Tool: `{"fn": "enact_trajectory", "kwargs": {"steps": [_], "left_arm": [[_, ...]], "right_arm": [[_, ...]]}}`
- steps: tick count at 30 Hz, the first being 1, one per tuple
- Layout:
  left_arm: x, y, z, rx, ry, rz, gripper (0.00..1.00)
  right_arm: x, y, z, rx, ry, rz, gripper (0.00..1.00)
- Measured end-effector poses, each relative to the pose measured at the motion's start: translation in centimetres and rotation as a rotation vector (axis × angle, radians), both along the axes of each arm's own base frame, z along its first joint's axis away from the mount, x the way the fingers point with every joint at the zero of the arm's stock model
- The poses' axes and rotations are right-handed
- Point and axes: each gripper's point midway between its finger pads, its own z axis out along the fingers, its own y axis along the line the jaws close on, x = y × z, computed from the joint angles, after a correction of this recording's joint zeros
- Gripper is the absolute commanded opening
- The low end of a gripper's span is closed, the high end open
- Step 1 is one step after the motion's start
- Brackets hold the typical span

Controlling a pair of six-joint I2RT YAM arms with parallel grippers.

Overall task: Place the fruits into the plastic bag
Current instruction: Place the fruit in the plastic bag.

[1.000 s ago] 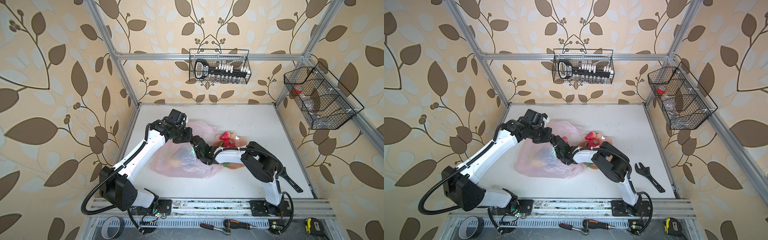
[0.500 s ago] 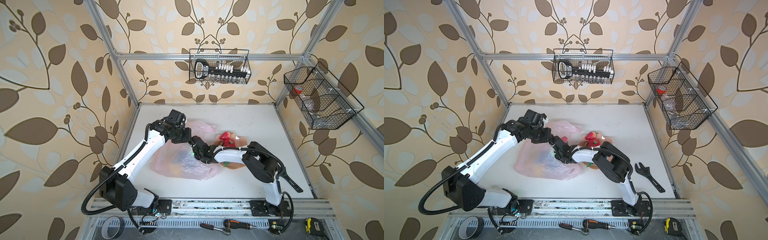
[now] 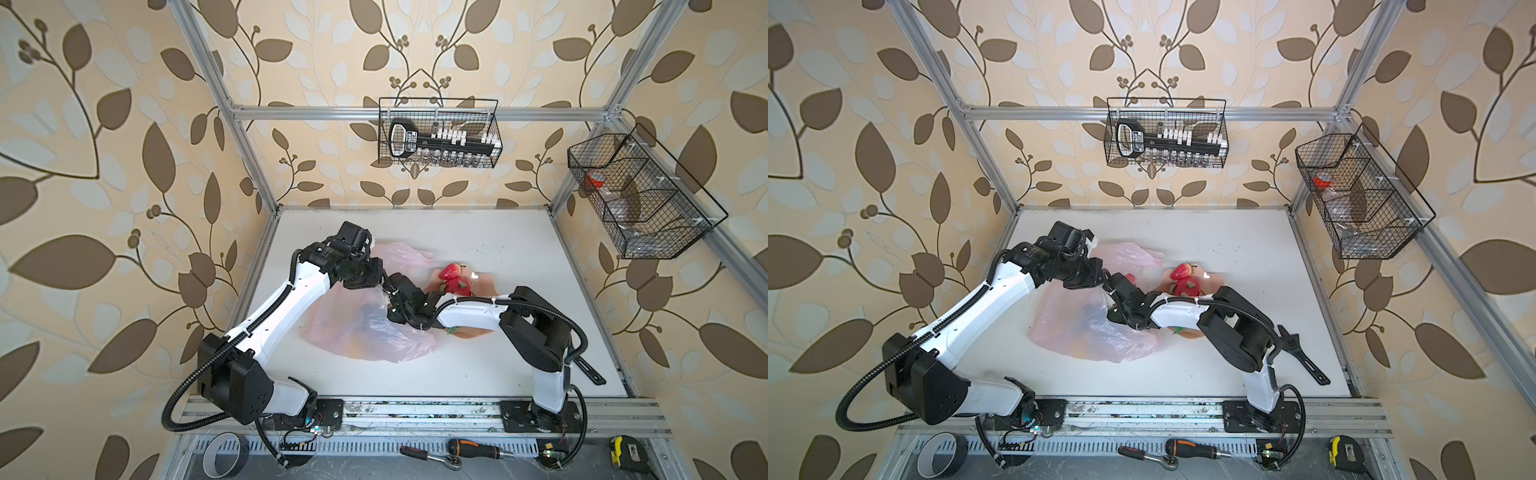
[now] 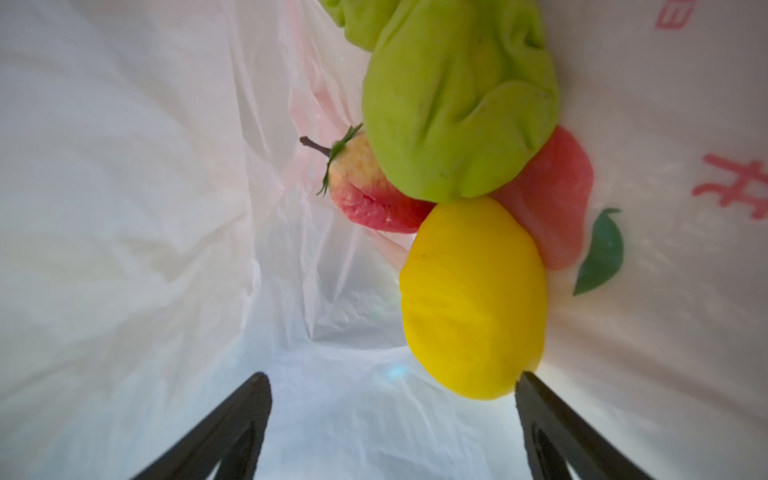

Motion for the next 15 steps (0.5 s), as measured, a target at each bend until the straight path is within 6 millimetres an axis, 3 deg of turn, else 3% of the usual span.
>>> {"fn": "enact_trajectory", "kwargs": {"steps": [7,15], "left_arm": [[-0.5,0.2,-0.6,0.006,0.012,0.001,0.0],[-0.7,0.3,-0.1,-0.001,-0.003,0.001,0.0]], "right_arm": [[0.6,-1.2,1.8,0.019,-0.035,-0.013,0.93],[0.3,-2.7,1.0,-0.016,-0.027,-0.02,0.93]]}}
